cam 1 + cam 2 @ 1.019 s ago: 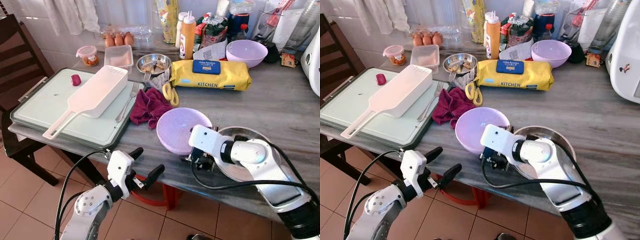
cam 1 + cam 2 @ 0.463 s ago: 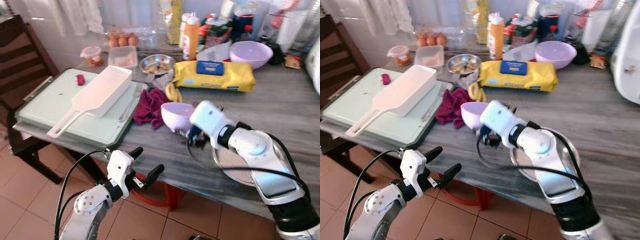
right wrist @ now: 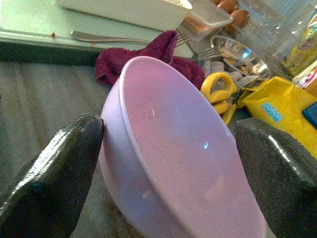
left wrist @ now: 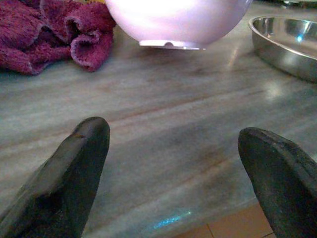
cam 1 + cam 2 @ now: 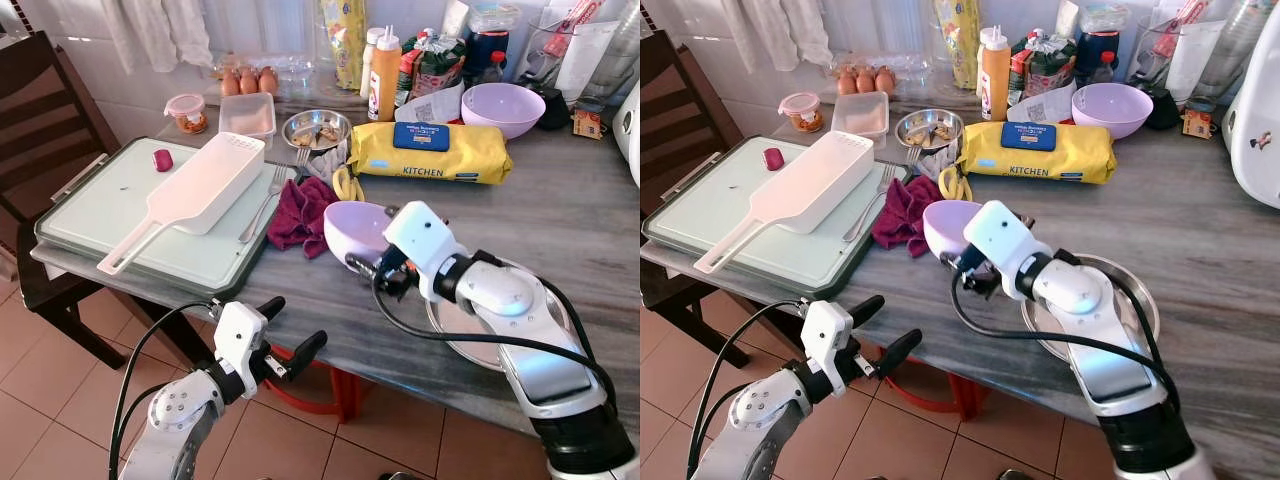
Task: Setting the table
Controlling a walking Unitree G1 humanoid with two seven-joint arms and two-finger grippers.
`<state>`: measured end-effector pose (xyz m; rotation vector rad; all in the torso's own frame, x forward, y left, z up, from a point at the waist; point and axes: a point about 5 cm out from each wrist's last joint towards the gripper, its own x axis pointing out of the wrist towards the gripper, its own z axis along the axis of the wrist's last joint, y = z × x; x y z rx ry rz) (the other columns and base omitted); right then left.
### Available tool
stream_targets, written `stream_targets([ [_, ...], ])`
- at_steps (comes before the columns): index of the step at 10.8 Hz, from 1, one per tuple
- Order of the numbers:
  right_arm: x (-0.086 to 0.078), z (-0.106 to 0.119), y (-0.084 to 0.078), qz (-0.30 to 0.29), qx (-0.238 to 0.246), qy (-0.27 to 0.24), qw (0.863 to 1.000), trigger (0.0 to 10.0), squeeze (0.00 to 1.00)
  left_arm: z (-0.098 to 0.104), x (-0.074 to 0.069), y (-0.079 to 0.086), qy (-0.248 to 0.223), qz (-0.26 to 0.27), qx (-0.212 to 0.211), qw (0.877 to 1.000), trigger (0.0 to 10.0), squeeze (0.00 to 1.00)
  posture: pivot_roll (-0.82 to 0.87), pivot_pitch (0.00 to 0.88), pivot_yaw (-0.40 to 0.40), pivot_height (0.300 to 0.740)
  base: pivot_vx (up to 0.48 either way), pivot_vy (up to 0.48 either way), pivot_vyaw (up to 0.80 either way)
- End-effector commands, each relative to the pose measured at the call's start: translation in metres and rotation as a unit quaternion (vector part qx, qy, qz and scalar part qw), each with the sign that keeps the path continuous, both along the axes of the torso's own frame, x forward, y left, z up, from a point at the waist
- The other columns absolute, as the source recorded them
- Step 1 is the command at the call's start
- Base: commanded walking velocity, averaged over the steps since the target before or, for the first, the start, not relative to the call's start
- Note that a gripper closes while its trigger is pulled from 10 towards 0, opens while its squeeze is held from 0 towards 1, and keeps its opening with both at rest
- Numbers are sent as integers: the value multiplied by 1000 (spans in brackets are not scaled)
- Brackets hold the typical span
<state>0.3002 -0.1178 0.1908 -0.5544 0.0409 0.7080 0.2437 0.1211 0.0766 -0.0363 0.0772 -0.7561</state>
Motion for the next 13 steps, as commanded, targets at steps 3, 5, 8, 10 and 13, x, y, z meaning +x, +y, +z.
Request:
stream_targets([
  [3,-5,-8,5,36,-20,10,999,10000,1000,-2,1,1,-1,-4,10,1000,10000,0,-95,98,92,740,0,0,0],
  [5,-10,-26,-2,62,-55,53,995,10000,0,-3,0,1,0,-3,11,1000,10000,0,-91,98,90,740,0,0,0],
  [8,-13,-41,-11,80,-100,75,989,10000,0,-3,0,2,1,-2,13,1000,10000,0,-90,98,92,740,0,0,0],
  [10,-12,-44,-17,79,-116,76,987,0,0,-3,-2,2,-1,-5,13,1000,10000,0,-91,100,91,740,0,0,0],
  [13,-7,-39,-24,72,-139,54,986,549,0,4,-3,6,-9,-18,-9,1000,10000,0,-95,103,84,740,0,0,0],
])
